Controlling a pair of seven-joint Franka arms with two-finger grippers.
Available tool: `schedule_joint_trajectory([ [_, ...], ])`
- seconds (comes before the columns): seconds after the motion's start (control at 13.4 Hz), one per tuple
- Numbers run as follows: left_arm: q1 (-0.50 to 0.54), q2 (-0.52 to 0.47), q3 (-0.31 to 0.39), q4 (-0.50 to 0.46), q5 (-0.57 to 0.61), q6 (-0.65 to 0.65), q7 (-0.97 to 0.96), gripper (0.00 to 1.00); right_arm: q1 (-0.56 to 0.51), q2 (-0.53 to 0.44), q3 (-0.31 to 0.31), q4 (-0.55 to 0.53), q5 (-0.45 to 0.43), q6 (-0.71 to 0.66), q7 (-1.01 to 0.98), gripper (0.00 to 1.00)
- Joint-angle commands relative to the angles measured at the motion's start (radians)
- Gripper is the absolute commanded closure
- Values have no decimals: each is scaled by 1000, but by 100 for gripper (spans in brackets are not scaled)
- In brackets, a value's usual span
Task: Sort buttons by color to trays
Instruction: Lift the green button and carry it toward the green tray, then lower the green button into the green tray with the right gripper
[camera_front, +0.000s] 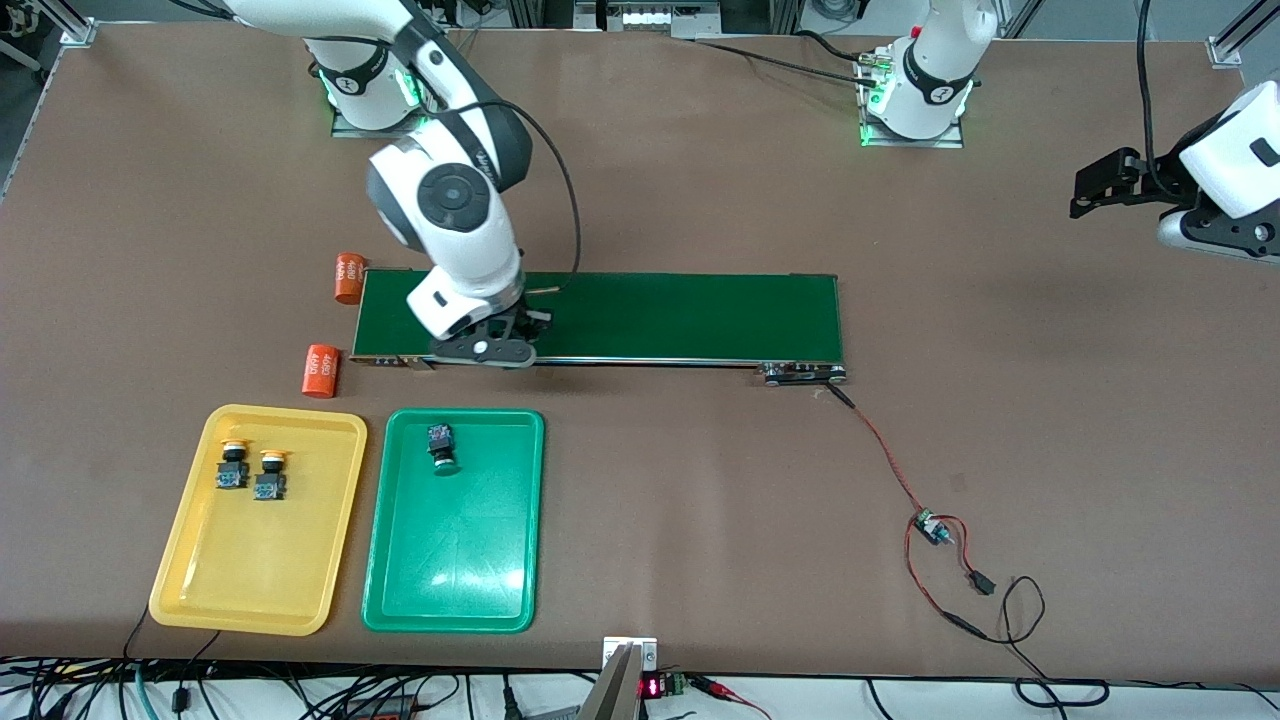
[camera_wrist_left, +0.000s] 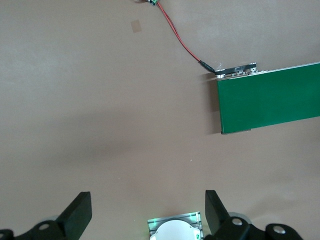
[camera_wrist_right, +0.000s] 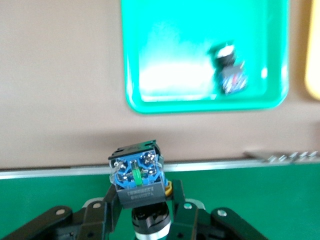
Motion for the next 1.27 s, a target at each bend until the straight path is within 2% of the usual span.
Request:
schedule_joint_trajectory([
  [0.0,8,14,-5,32,5,-25,3,0,-32,17,-34,84,-4,-21,-140,98],
  [0.15,8,14,-6,34,5,-25,3,0,-54,56,-59,145,-3,5,-229,98],
  [0.3,7,14,-5,34,5,-25,3,0,-57,112,-77,179,-4,90,-251,98],
  [0.6,8,15,-3,34,6,-22,3,0,-51,222,-80,179,-39,322,-260,97],
  [0.82,5,38,-5,38,18,-2,3,0,-48,303,-94,179,-75,420,-330,96],
  [1.19,8,46,1,72,21,3,18,0,-42,365,-118,176,-90,557,-377,95],
])
